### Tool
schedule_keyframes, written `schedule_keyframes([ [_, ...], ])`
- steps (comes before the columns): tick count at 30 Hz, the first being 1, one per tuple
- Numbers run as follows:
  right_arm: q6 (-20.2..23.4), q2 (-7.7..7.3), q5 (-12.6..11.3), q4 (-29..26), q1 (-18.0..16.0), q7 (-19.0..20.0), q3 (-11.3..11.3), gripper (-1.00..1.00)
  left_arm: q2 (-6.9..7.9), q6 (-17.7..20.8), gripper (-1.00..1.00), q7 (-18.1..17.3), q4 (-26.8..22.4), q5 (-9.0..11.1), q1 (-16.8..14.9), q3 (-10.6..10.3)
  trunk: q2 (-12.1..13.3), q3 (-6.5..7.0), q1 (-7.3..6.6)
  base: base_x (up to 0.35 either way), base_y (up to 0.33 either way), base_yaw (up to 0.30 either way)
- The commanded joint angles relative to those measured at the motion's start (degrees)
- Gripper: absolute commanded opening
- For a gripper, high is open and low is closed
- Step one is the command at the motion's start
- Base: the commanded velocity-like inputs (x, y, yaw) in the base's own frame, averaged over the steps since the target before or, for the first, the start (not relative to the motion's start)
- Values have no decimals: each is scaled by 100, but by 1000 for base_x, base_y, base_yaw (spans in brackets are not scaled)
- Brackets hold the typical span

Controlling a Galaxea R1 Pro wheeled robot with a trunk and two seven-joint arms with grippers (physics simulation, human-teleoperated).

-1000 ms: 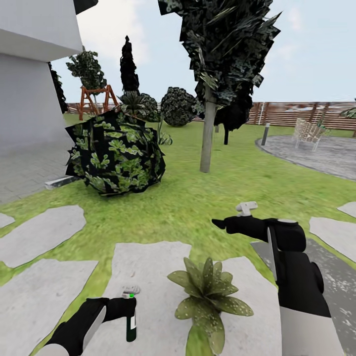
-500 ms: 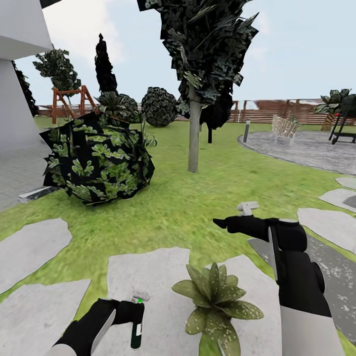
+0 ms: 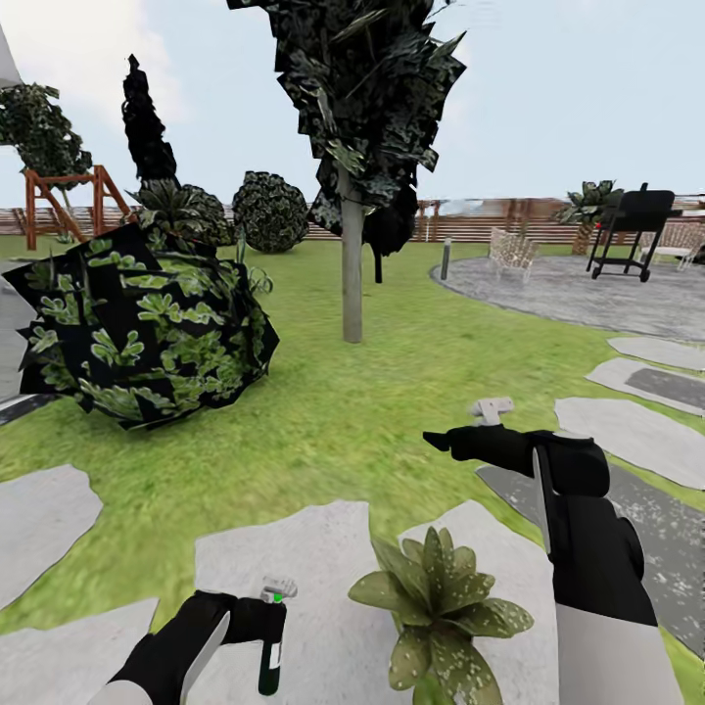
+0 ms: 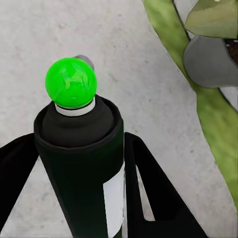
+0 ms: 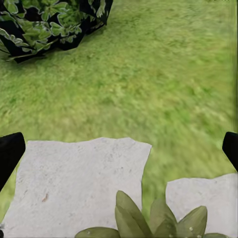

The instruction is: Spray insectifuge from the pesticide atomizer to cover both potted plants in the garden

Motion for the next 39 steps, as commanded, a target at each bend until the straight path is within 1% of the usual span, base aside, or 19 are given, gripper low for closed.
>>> schedule_keyframes([
  [1,17,1,57,-4,-45,60,-18,100,20,31,-100,-1,-48,31,-2,3,-3,-6,1,18,21,-279],
  [3,20,-5,57,-3,-58,60,-73,100,20,25,-100,21,-58,26,-2,17,-3,-6,1,9,10,-279],
  [6,17,-4,57,-2,-63,60,-162,100,18,15,-100,160,-62,50,-2,23,-3,-6,1,3,3,-279],
  [8,22,-1,57,-1,-64,60,-184,100,15,7,-100,209,-67,89,-2,19,-3,-6,1,1,1,-279],
  [12,23,6,57,-2,-60,60,-193,100,-1,6,-100,250,-83,67,-2,-4,-3,-6,1,9,7,-279],
  [14,24,6,57,0,-58,60,-194,100,1,25,-100,228,-87,88,-2,-10,-3,-6,1,130,108,-279],
  [20,16,14,57,4,-51,60,-191,100,5,332,-100,187,-90,77,-10,-9,-3,-6,1,162,248,-279],
  [27,19,17,58,3,-54,60,-191,100,5,343,-100,186,-90,87,-10,-15,-3,-6,1,4,341,-279],
  [29,24,13,58,4,-56,60,-194,100,-6,442,-100,187,-114,74,-10,-26,-3,-6,1,0,229,-279],
  [31,24,6,59,4,-58,60,-194,100,-82,739,-100,196,-297,59,-10,-37,-3,-6,1,0,94,-279],
  [32,25,5,58,4,-59,60,-194,100,-96,834,-100,201,-366,58,-10,-40,-3,-6,1,0,58,-279],
  [33,25,2,58,3,-63,60,-194,100,-121,1108,-100,196,-650,23,-21,-161,-3,-6,1,0,24,-277],
  [34,23,1,57,4,-64,60,-194,100,-107,1189,-100,160,-762,-52,-44,-392,-3,-6,1,0,15,-252],
  [36,19,-5,57,4,-61,65,-194,100,-114,1274,-100,55,-894,-277,-200,-989,-3,-6,1,0,8,-155],
  [37,18,-6,57,4,-60,66,-193,100,-123,1295,-100,-47,-925,-352,-296,-1204,-3,-6,1,0,4,-77],
  [38,17,-7,57,3,-58,67,-192,100,-118,1305,-100,-211,-947,-405,-386,-1360,-3,-6,1,0,3,-49],
  [39,17,-8,57,2,-58,67,-191,100,-97,1301,-100,-455,-961,-442,-475,-1482,-3,-6,1,0,2,-32],
])
